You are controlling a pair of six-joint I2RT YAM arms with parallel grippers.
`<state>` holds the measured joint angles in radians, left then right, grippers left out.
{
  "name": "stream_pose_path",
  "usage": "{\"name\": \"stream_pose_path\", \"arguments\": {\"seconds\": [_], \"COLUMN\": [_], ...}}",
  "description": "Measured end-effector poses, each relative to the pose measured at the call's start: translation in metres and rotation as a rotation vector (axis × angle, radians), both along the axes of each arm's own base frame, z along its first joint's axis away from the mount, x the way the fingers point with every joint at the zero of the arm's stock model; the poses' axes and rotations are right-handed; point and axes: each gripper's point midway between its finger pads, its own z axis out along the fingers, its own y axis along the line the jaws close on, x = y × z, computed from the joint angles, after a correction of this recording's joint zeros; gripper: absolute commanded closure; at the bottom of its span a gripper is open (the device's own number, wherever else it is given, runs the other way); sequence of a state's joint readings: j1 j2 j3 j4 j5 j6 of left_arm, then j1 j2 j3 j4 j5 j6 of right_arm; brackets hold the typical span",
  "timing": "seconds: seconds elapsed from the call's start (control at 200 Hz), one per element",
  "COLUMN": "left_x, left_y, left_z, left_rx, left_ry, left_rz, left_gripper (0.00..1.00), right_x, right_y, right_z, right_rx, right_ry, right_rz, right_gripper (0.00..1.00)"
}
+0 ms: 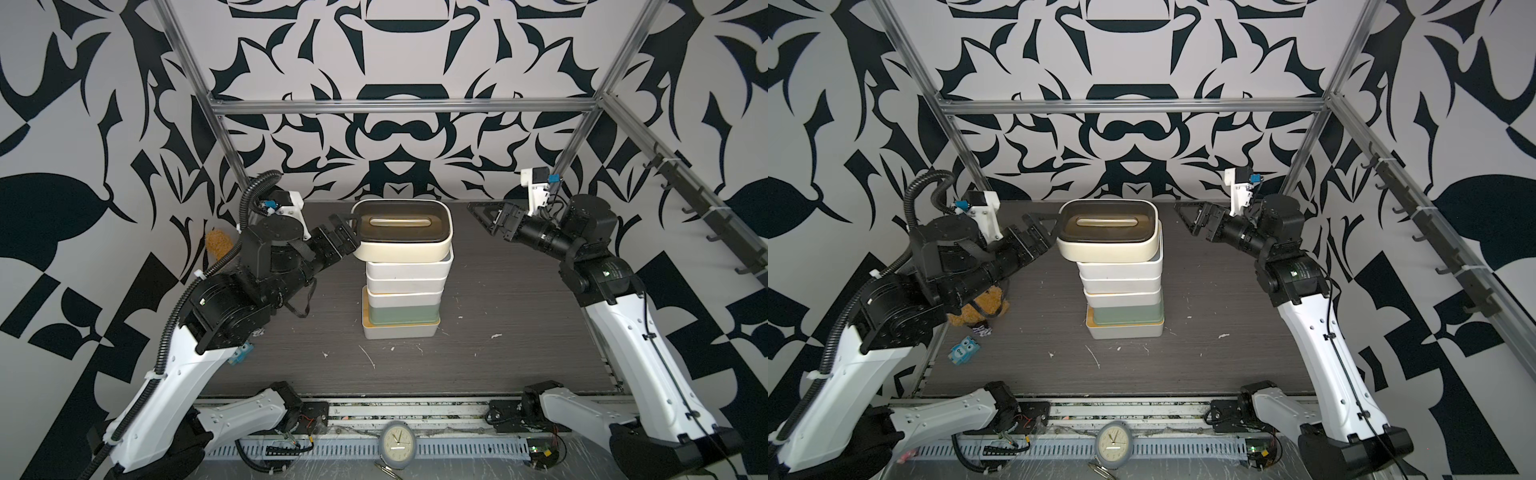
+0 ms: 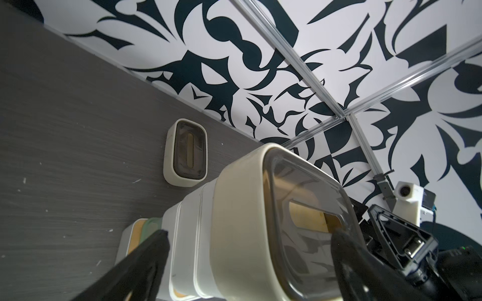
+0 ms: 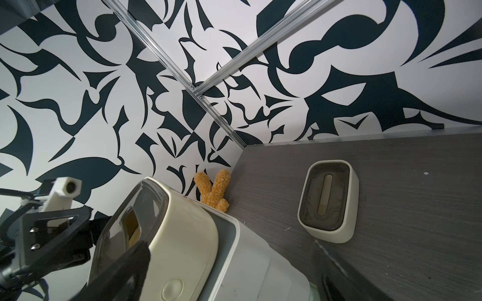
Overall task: Stack the tissue boxes
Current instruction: Place the tissue box at the tissue box.
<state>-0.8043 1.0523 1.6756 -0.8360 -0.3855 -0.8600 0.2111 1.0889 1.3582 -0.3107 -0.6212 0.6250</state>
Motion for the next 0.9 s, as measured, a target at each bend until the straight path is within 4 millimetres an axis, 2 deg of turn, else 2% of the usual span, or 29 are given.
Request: {"name": "stream_pose_path", "arguments": {"seconds": [0.14,0.3,0.43,0.605,0.815,0.9], "left_x": [-0.007,-0.01,-0.002,0.015,0.028,0.03], "left_y": [0.004,0.001,-0.001,0.005,0.016,0.014], "left_z": [0.024,0.034,0.037,0.028,0.026,0.022], "left_rx": [0.111,0.213,0.23,0.158,-0.039,-0.084], "left_ry": [-0.122,-0.197,-0.21,-0.169,-0.139,-0.113], "left_rz": [-0.064,-0.174,-0.248,-0.336,-0.439,-0.482], "left_gripper": [0.01,0.01,0.01,0.01,0.01,0.01], "right_x": [-0.007,-0.017,-0.021,-0.02,-0.016,-0.014], "right_y": [-0.001,0.0,0.006,0.012,0.023,0.027], "right_z": [0.004,0.015,0.026,0.031,0.027,0.024], "right_rx": [-0.002,0.042,0.097,0.135,0.144,0.143], "right_ry": [0.013,0.015,0.017,0.027,0.05,0.057], "right_rz": [-0.001,0.021,0.065,0.104,0.144,0.156], "right_gripper": [0.01,0.01,0.01,0.01,0.01,0.01]}}
